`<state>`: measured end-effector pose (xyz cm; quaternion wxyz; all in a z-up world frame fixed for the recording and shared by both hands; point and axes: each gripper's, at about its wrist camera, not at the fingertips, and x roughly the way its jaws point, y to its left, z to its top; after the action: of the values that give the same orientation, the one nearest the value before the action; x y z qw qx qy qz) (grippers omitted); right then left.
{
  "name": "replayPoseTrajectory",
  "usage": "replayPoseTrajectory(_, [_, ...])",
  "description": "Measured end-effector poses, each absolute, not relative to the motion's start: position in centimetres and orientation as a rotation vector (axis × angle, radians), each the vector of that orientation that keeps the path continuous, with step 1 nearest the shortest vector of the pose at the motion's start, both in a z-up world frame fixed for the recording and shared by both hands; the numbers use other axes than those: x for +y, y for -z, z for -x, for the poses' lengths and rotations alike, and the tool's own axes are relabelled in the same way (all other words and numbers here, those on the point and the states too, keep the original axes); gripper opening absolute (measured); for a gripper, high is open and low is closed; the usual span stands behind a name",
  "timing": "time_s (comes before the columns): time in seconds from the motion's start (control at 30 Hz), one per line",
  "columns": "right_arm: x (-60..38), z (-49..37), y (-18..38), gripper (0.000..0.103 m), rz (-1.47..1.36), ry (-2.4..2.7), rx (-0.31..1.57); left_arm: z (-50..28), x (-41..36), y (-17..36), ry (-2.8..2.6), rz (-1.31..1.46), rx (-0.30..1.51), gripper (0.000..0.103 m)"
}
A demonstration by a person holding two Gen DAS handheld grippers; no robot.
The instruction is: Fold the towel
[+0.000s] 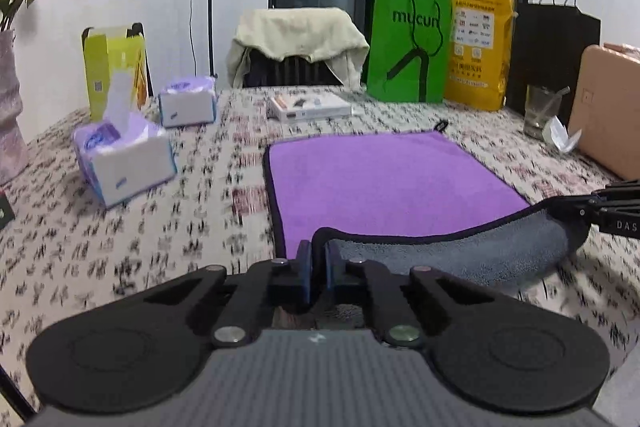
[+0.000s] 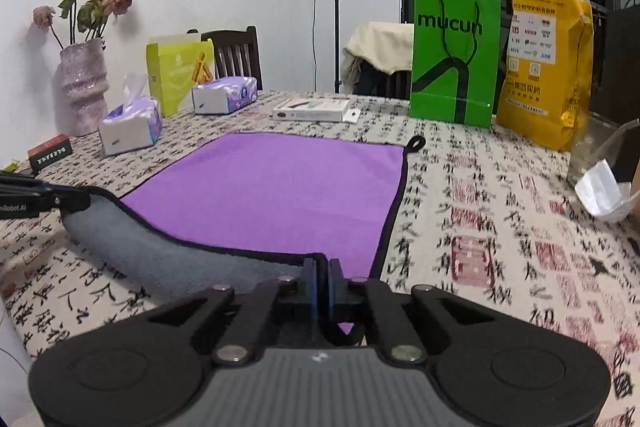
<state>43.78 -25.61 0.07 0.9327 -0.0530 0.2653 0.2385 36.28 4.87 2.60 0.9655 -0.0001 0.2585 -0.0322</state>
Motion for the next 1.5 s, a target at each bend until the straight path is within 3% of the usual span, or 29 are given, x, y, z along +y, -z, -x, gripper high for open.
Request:
replayPoseTrajectory(0.53, [-25.2,-54.9,-3.3,0.005,0.070,-0.485,0.520,-47.4,6.6,-6.2,0.071,0.048,0.515,0.006])
replayPoseTrajectory(1.17, [-21.2,-71.1,0.4,0.006,0.100,-0.440,0.644,-63.1,9.0,-1.3,-0.030,0.075,0.662,0.009])
replayPoseTrajectory(1.23, [-20.9,-71.5,0.8,0.012,0.111,-0.422,0.645,-63.3,9.3,-1.0,-0.060,0.082,0.675,0.017])
replayPoseTrajectory(1.27, [-21.0,-71.5,0.9,0.017,0.106,-0.410,0.634,-63.2,9.6,-1.0,-0.067,0.085,0.675,0.027])
replayPoseTrajectory(1.3, [-21.1,-71.5,0.8,0.030,0.098,-0.399,0.634,-62.8,9.8,-1.2,-0.069,0.089,0.666,0.038])
replayPoseTrajectory(1.33, [-21.4,-71.4,0.6,0.038,0.082,-0.392,0.629,-62.3,10.1,-1.5,-0.068,0.091,0.649,0.042])
replayPoseTrajectory(1.43, [-22.2,-70.5,-0.6,0.055,0.071,-0.393,0.607,-60.8,10.3,-2.7,-0.062,0.070,0.621,0.055])
replayPoseTrajectory(1.5, [-22.9,-69.8,-1.5,0.059,0.070,-0.385,0.597,-59.6,10.6,-3.6,-0.060,0.073,0.617,0.074])
